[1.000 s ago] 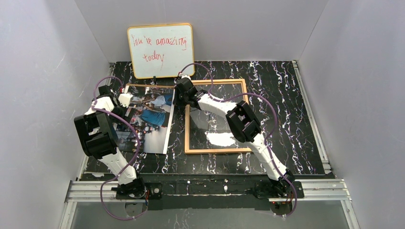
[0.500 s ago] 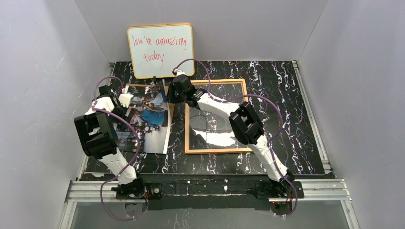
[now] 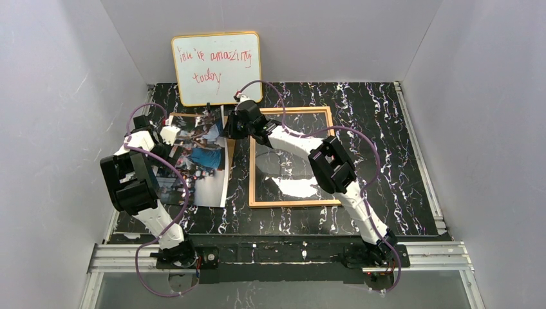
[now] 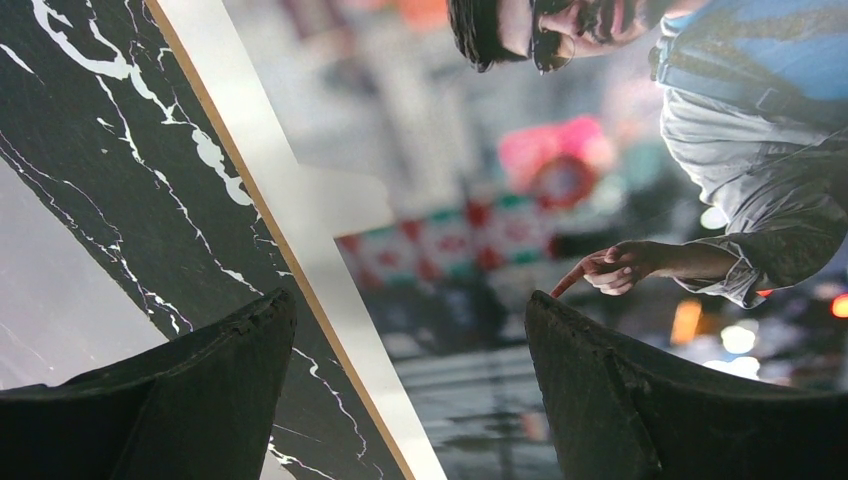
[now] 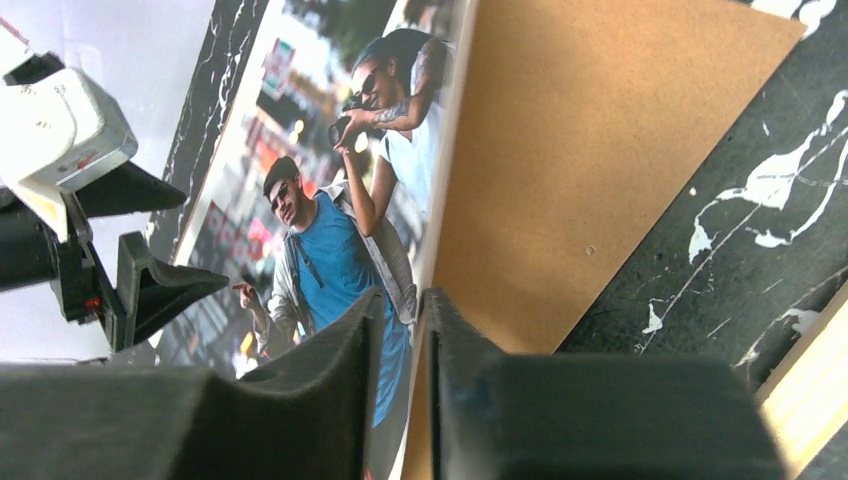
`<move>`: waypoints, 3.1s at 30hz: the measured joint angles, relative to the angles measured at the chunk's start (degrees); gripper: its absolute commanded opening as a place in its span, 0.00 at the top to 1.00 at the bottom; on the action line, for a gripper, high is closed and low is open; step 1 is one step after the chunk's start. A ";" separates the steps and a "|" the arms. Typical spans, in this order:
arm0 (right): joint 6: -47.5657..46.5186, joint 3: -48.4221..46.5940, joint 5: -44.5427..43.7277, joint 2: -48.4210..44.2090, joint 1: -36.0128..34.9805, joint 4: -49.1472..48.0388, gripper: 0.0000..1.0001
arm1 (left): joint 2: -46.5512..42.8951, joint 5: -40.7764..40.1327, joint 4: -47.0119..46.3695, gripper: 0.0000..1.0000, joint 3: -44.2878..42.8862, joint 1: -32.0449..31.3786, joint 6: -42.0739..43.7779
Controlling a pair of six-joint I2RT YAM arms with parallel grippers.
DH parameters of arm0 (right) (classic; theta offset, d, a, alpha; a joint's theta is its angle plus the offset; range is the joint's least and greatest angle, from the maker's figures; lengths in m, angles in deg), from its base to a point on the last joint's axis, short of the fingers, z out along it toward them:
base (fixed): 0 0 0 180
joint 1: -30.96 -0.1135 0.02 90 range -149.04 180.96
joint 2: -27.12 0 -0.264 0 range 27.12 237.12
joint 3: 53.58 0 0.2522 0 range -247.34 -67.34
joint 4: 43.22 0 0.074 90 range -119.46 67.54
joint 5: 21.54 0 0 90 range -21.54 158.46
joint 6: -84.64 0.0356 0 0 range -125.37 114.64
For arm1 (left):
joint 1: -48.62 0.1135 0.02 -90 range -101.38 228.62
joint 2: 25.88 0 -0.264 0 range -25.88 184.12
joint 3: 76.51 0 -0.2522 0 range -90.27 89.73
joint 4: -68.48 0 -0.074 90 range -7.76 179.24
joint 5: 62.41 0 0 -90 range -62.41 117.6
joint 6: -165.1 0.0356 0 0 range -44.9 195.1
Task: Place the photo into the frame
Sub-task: Pick up the photo at the center of the board, then turn over the photo from the photo frame.
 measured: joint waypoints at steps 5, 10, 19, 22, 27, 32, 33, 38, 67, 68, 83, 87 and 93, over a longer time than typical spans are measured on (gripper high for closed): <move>1.18 0.00 1.51 1.49 0.70 -0.28 0.81 | 0.00 0.11 0.04 0.17 -0.02 0.00 0.07; 2.21 0.00 3.41 2.45 1.38 -1.38 0.99 | -0.02 0.48 0.28 0.16 -0.15 0.00 0.22; 0.48 0.22 5.73 1.20 2.47 -0.28 0.99 | 0.52 3.37 10.03 0.02 -7.02 0.92 -1.62; -2.27 2.45 6.69 -4.59 3.23 3.52 0.99 | 0.33 5.44 14.73 0.02 -14.86 2.47 -2.64; -4.42 10.29 14.14 -23.67 8.55 6.40 0.99 | -2.47 8.94 20.11 0.02 -24.41 4.72 -4.04; -1.29 21.40 25.03 -46.84 23.74 4.61 0.99 | -7.30 11.47 23.04 0.02 -25.35 5.16 -5.38; -2.16 21.03 24.46 -49.75 27.10 6.88 0.99 | -7.87 11.87 23.39 0.02 -25.38 5.16 -5.73; -12.35 8.22 10.16 -53.59 29.44 26.18 0.99 | -8.31 13.40 24.46 0.02 -25.18 5.01 -6.71; -15.43 16.98 -17.73 -28.74 6.54 48.65 0.99 | -11.04 13.11 24.17 0.02 -16.65 5.01 -4.48; -13.55 18.80 -14.73 -28.83 7.15 46.58 0.99 | -11.04 13.11 24.09 0.02 -16.61 5.01 -4.42; 8.07 20.46 -6.03 -28.04 9.70 30.05 0.99 | -12.63 12.44 21.92 0.02 -12.96 5.01 -2.58; 10.45 17.79 -12.09 -25.90 8.63 30.32 0.99 | -12.63 12.41 21.55 0.02 -12.96 5.01 -2.34; 14.29 17.55 -21.14 -25.16 8.20 30.82 0.99 | -12.63 12.41 21.35 0.02 -12.94 5.01 -2.12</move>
